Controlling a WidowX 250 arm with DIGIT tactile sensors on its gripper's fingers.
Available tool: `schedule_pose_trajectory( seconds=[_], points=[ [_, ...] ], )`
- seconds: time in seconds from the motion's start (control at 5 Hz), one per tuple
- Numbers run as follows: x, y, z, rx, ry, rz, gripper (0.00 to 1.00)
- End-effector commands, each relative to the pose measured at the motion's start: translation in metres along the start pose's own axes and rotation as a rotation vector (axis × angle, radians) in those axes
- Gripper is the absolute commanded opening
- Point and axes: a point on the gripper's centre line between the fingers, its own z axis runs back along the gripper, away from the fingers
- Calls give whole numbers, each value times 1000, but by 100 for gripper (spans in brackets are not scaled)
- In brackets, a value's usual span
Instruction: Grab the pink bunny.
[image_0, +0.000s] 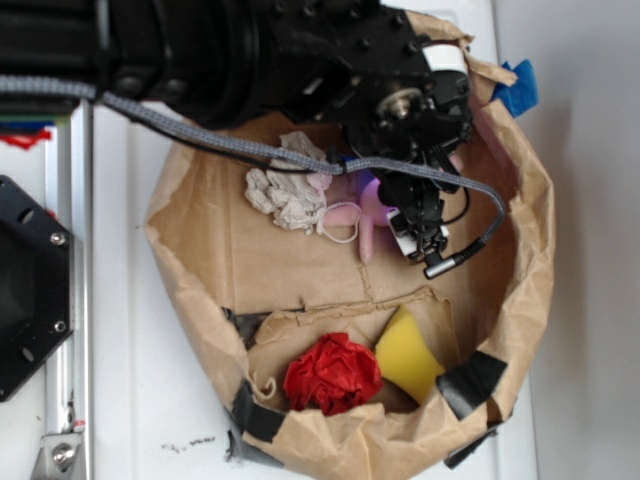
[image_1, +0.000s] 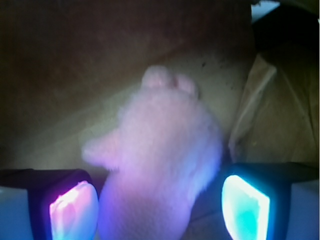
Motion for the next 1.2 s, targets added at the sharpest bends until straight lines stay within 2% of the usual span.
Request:
schedule_pose_trajectory(
  seconds=[0.0,0.8,1.0],
  points=[
    [-1,-1,-3,34,-44,-15,0],
    [4,0,2,36,-20,-18,0],
    [-3,-17,30,-9,-2,-56,0]
  ],
)
